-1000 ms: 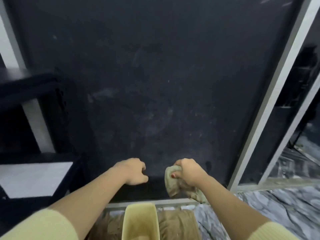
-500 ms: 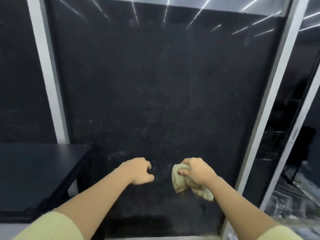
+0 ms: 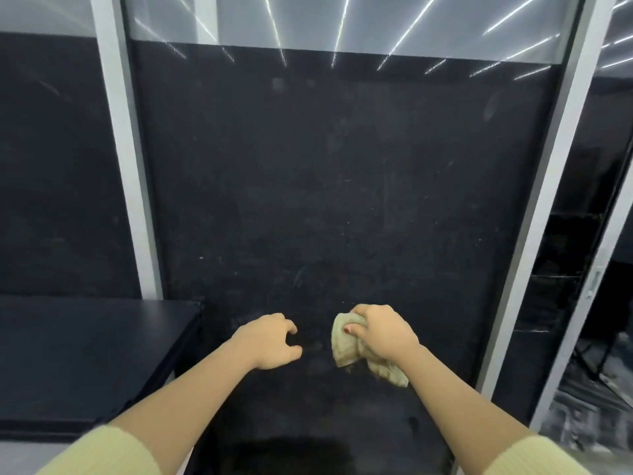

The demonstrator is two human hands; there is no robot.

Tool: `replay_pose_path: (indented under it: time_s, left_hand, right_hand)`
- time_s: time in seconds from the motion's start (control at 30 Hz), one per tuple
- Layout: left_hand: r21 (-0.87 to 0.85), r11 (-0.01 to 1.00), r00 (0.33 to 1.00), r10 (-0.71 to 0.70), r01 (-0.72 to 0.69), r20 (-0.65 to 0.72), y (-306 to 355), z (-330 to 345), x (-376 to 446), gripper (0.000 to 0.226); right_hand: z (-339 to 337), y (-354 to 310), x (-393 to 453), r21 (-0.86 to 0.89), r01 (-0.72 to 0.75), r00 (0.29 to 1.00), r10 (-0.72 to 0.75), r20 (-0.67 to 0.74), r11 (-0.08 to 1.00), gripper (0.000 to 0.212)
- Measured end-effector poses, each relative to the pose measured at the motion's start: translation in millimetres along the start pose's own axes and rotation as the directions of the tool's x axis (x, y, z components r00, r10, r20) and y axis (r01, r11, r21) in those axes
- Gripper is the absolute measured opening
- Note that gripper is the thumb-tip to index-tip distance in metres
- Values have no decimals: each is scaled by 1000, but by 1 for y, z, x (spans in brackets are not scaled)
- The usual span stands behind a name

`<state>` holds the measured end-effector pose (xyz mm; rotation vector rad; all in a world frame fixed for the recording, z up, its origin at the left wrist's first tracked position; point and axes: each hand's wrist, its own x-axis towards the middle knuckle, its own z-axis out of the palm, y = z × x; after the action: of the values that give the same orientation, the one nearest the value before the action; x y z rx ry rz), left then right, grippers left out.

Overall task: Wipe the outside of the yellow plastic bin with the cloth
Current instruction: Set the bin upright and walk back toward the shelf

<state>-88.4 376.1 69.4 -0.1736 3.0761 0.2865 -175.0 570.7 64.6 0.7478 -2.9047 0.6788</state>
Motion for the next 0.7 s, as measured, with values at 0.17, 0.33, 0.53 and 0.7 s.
replay_pose_path:
  time_s: [0.17, 0.33, 0.53, 0.7]
  left_hand:
    - [-11, 999, 999, -46, 46, -13, -11, -4, -3, 56]
    - [-34, 995, 995, -93, 92, -32, -19, -5, -8, 57]
    - [-65, 987, 987, -149, 145, -59, -40, -5, -23, 57]
    - [-97, 970, 969, -230, 222, -86, -84, -3, -45, 55]
  right_hand:
    - [4, -6, 7, 57, 21, 1000, -21, -11, 998, 21]
    - [10, -11, 14, 111, 70, 998, -70, -4, 991, 14]
    - [27, -33, 21, 141, 159, 986, -165, 31, 977, 15]
    - [54, -76, 33, 170, 226, 967, -242, 81, 959, 15]
